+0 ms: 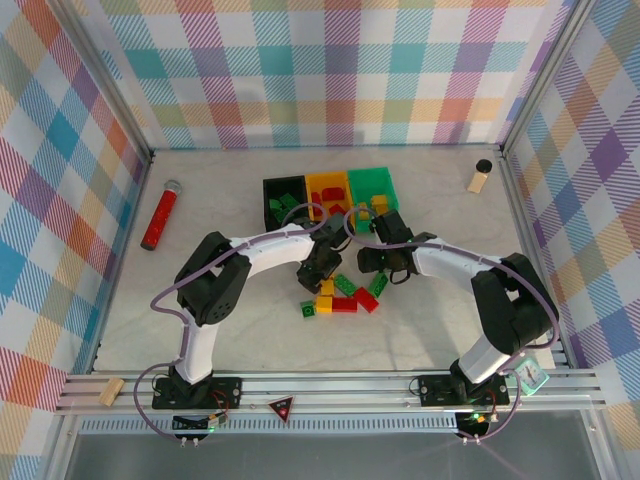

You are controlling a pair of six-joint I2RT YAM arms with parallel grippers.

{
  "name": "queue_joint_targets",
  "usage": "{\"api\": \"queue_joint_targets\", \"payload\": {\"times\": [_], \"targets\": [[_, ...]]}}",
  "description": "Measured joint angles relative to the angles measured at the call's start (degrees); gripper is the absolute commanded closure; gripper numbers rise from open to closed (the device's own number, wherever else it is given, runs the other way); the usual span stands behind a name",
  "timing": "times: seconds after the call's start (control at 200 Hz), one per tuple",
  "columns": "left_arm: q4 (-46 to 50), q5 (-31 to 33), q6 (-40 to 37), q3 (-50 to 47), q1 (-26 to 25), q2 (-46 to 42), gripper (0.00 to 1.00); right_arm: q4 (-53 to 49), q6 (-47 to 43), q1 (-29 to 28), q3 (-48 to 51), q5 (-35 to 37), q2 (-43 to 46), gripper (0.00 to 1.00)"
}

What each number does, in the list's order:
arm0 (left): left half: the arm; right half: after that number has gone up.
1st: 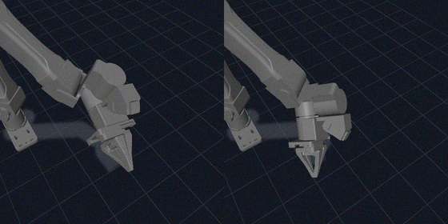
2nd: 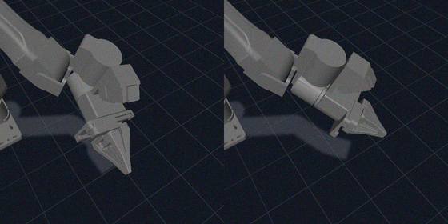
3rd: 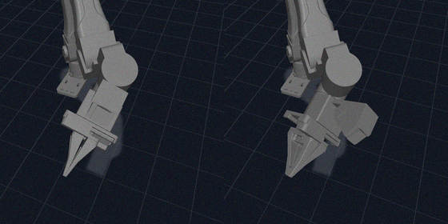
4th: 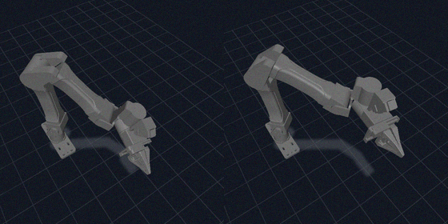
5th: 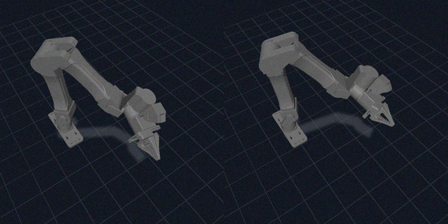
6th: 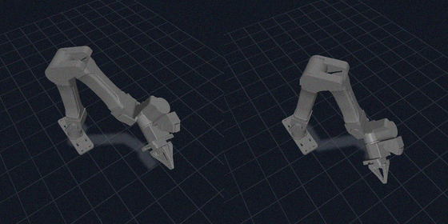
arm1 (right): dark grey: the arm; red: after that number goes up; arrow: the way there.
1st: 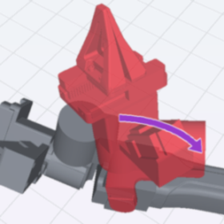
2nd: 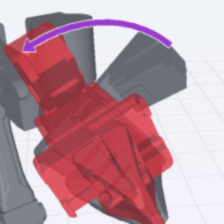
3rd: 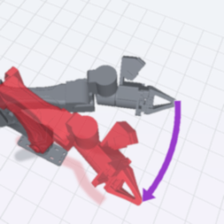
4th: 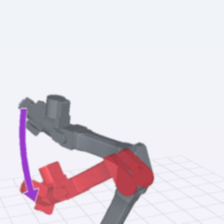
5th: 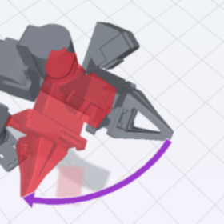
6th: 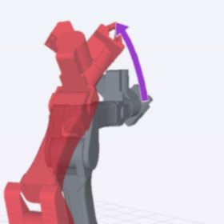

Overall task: Sort the legos into containers by color
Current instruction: Pick up the lego from the center of the table, then place the lego in the container.

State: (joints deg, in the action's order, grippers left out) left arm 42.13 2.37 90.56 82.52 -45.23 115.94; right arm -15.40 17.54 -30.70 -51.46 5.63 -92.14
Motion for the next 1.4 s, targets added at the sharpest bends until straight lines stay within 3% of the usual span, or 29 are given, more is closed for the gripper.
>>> {"api": "queue_joint_targets", "payload": {"times": [0.035, 0.1, 0.24, 0.27, 0.34, 0.385, 0.82, 0.92, 0.935, 1.205, 1.4], "targets": [[0.3, 0.0, 0.0, 0.0, 0.0, 0.1, 0.45, 0.0, 0.0, 0.0, 0.1, 0.2, 0.0, 0.38], [0.9, 0.0, 0.0, 0.0, 0.0, 0.1, 0.58, 0.0, 0.0, 0.0, 0.1, 0.4, 0.1, 0.38], [2.1, 0.5, -1.2, 0.0, 0.0, 0.1, 0.61, 0.0, 0.0, 0.0, 0.1, 0.5, 0.1, 0.38], [2.3, 1.1, -1.4, 0.0, 0.0, 0.1, 0.69, 0.0, 0.0, 0.0, 0.1, 0.6, 0.1, 0.38], [3.0, 3.0, -2.0, 0.0, 0.0, 0.0, 0.71, 0.0, 0.0, 0.0, 0.1, 0.6, 0.1, 0.38], [3.3, 4.2, -2.5, 0.0, 0.0, -0.3, 0.80, 0.0, 0.0, 0.0, 0.1, 0.6, 0.1, 0.38], [7.4, 15.4, -8.1, 1.2, 0.0, -6.9, 0.81, 0.0, 0.0, 0.0, 0.2, 0.9, 0.2, 0.38], [7.0, 16.3, -11.2, 2.1, 0.0, -7.1, 0.83, 0.0, 0.2, 0.0, 0.2, 1.2, 0.4, 0.38], [6.8, 16.3, -11.6, 2.3, 0.0, -7.1, 0.87, 0.0, 0.2, 0.0, 0.2, 1.2, 0.5, 0.38], [-6.5, 13.1, -28.5, 2.8, -0.1, -7.7, 0.91, 1.2, 2.4, 2.0, 3.1, 1.9, 4.9, 0.38], [-17.9, 5.5, -43.0, 3.7, -0.1, -7.7, 0.90, 2.8, 5.2, 8.9, 7.0, -0.9, 9.4, 0.38]]}}
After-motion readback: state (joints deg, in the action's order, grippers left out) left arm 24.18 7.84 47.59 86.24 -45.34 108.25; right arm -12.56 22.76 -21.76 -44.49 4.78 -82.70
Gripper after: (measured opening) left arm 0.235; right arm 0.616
